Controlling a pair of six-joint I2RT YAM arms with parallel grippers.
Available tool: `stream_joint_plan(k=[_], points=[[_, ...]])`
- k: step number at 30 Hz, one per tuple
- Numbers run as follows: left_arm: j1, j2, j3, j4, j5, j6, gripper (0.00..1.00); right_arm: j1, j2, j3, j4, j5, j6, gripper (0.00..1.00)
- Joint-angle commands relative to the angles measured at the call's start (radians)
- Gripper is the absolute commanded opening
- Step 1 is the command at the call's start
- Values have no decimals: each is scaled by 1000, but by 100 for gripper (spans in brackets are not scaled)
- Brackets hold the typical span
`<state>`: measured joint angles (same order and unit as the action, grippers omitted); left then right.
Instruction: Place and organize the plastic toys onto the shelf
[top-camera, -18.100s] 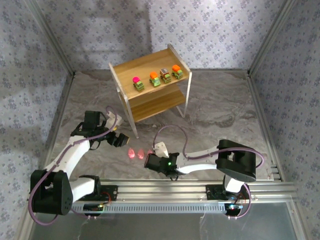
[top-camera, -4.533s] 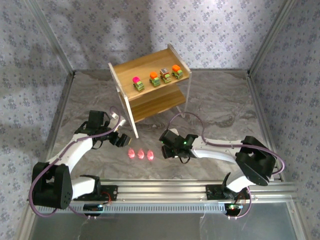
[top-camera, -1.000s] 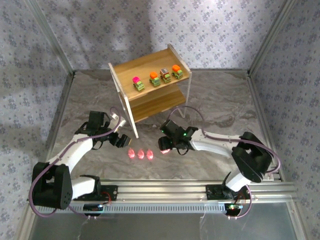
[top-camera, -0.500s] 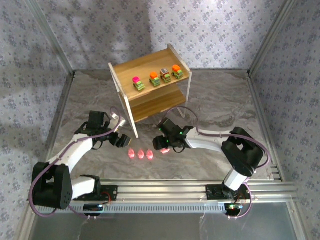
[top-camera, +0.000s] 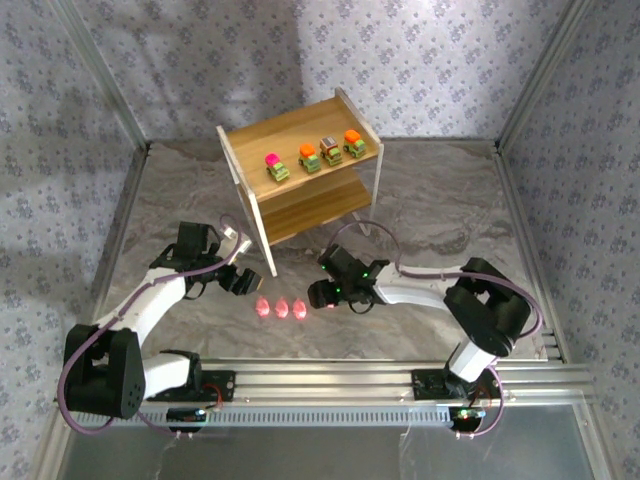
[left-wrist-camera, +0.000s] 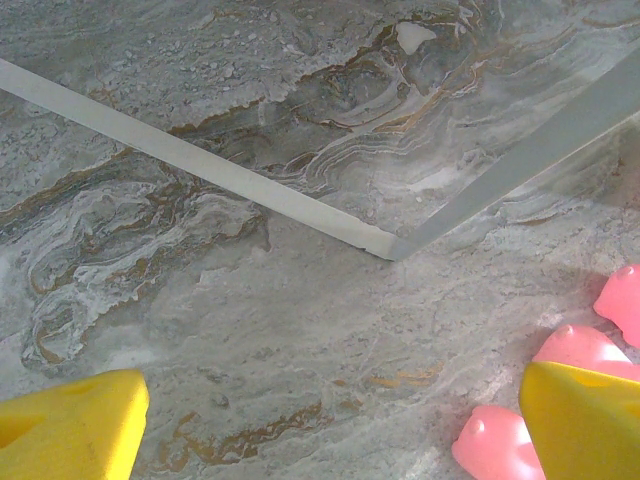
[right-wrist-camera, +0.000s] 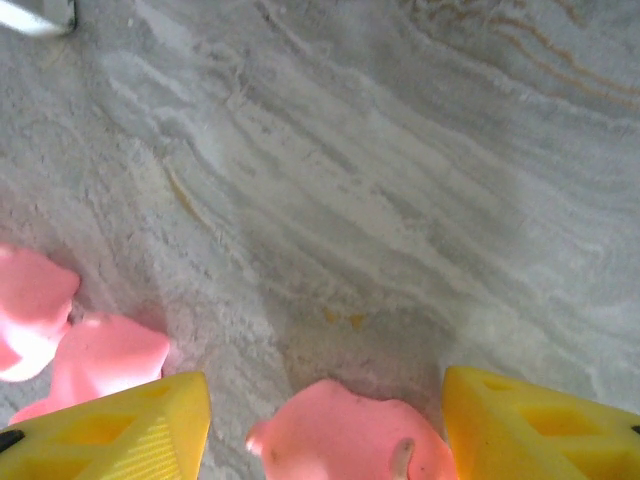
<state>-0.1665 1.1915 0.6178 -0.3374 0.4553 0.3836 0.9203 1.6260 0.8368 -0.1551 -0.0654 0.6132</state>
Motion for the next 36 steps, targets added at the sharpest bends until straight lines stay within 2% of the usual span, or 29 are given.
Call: stream_joint_plan(k=[1,9,16,21,25,28,36], points=[[-5,-4,-3,6,10,-3,96,19,-37,-22,-20,5,42,65],[-5,-8,-4,6,11,-3,96,66,-87,-44,-48,40,77,65],[-5,-15,-5,3,11,-4,96,100,-53,-9,-102,72,72,65],[-5,-16,-9,5,11,-2,96,134,-39,67,-265,222,58,65],[-5,-15,-7,6,11,-2,96,161,-21,101,-307,270,31,64],[-5,-15,-8,5,11,-2,96,164,-3,108,-306,274,24,64],[-5,-16,-9,3,5,-2,96,125,14,108,-294,208,-130,63]])
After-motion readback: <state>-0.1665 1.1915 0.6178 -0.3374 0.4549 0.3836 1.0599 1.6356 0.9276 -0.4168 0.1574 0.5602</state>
